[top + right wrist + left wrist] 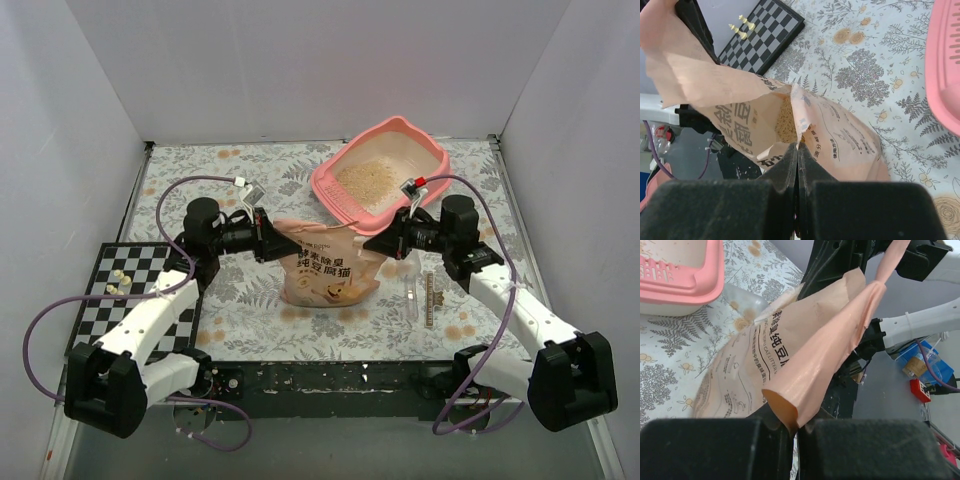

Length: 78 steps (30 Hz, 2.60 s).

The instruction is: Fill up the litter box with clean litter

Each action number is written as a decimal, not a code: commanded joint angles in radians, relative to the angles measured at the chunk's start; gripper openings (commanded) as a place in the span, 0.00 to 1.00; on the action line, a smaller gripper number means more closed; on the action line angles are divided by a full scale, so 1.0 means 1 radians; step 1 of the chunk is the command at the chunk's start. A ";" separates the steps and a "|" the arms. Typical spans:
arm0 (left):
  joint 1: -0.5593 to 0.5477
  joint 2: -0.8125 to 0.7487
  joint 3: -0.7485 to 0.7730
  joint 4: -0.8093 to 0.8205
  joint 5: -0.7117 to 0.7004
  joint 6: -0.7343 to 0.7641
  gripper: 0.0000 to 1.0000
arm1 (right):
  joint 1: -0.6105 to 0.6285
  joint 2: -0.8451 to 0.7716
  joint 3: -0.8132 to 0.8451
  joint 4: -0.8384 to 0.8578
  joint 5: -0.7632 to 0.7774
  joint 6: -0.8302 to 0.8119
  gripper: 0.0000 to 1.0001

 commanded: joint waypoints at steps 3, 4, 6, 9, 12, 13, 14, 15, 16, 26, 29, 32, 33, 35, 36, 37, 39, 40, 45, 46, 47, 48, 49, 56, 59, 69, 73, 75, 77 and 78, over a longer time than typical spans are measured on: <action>0.011 -0.065 0.032 0.000 0.089 -0.014 0.00 | -0.025 -0.125 -0.005 -0.013 -0.038 -0.002 0.01; 0.011 -0.075 -0.003 0.000 0.092 -0.033 0.00 | -0.025 -0.143 -0.040 -0.010 -0.041 0.018 0.01; 0.014 -0.089 -0.059 -0.035 0.088 -0.041 0.00 | -0.029 -0.162 -0.102 -0.024 -0.049 0.048 0.01; 0.013 -0.074 -0.096 -0.136 0.064 -0.007 0.00 | -0.040 -0.153 -0.145 -0.109 -0.058 0.078 0.01; 0.013 -0.022 -0.087 -0.258 0.061 0.025 0.00 | -0.043 -0.117 -0.136 -0.227 -0.089 0.081 0.01; 0.014 -0.006 -0.076 -0.290 0.055 0.030 0.00 | -0.045 -0.105 -0.130 -0.257 -0.099 0.075 0.01; 0.014 0.003 -0.064 -0.314 0.046 0.035 0.00 | -0.052 -0.094 -0.128 -0.283 -0.113 0.074 0.01; 0.014 0.015 -0.054 -0.340 0.037 0.036 0.00 | -0.060 -0.084 -0.130 -0.297 -0.134 0.078 0.01; 0.014 0.023 -0.041 -0.348 0.037 0.024 0.00 | -0.069 -0.071 -0.133 -0.312 -0.153 0.084 0.01; 0.013 0.178 0.192 -0.727 -0.176 0.113 0.00 | -0.178 0.114 -0.150 -0.364 -0.274 0.095 0.01; 0.011 0.218 0.212 -0.775 -0.190 0.131 0.00 | -0.183 0.117 -0.117 -0.401 -0.256 0.074 0.01; 0.011 0.222 0.203 -0.782 -0.166 0.137 0.00 | -0.180 0.111 -0.068 -0.455 -0.245 0.002 0.02; 0.013 0.225 0.200 -0.786 -0.155 0.142 0.00 | -0.180 0.107 -0.038 -0.493 -0.219 -0.041 0.08; 0.013 0.231 0.199 -0.792 -0.152 0.150 0.00 | -0.177 0.088 0.031 -0.550 -0.153 -0.127 0.23; 0.011 0.234 0.197 -0.790 -0.152 0.153 0.00 | -0.164 0.071 0.068 -0.565 -0.109 -0.165 0.33; 0.011 0.241 0.196 -0.790 -0.150 0.153 0.00 | -0.139 0.052 0.097 -0.574 -0.063 -0.200 0.43; 0.011 0.248 0.200 -0.790 -0.147 0.156 0.00 | -0.053 0.025 0.165 -0.593 0.058 -0.268 0.53; 0.013 0.250 0.203 -0.790 -0.146 0.156 0.00 | 0.002 0.018 0.189 -0.598 0.103 -0.293 0.56; 0.011 0.251 0.217 -0.790 -0.141 0.157 0.00 | 0.233 0.018 0.292 -0.588 0.184 -0.452 0.58; 0.011 0.251 0.219 -0.790 -0.140 0.157 0.00 | 0.266 0.016 0.301 -0.573 0.209 -0.490 0.59; 0.013 0.253 0.219 -0.790 -0.138 0.157 0.00 | 0.292 0.013 0.305 -0.558 0.220 -0.506 0.59; 0.013 0.251 0.219 -0.790 -0.137 0.157 0.00 | 0.322 0.016 0.311 -0.549 0.226 -0.536 0.59; 0.011 0.253 0.219 -0.789 -0.135 0.157 0.00 | 0.348 0.025 0.323 -0.550 0.233 -0.572 0.60; 0.013 0.259 0.223 -0.787 -0.130 0.164 0.00 | 0.487 0.131 0.390 -0.587 0.371 -0.702 0.59; 0.011 0.262 0.222 -0.786 -0.132 0.165 0.00 | 0.523 0.174 0.403 -0.599 0.388 -0.736 0.59; 0.013 0.259 0.237 -0.786 -0.107 0.170 0.00 | 0.550 0.205 0.306 -0.610 0.509 -0.756 0.47; 0.011 0.233 0.255 -0.764 -0.049 0.165 0.00 | 0.549 0.214 0.283 -0.644 0.597 -0.765 0.01; 0.011 0.199 0.271 -0.753 -0.040 0.179 0.04 | 0.537 0.220 0.286 -0.662 0.577 -0.765 0.01; 0.013 0.161 0.297 -0.761 -0.066 0.225 0.14 | 0.514 0.212 0.292 -0.661 0.525 -0.759 0.01; 0.013 0.124 0.311 -0.750 -0.084 0.237 0.14 | 0.501 0.203 0.295 -0.656 0.504 -0.759 0.01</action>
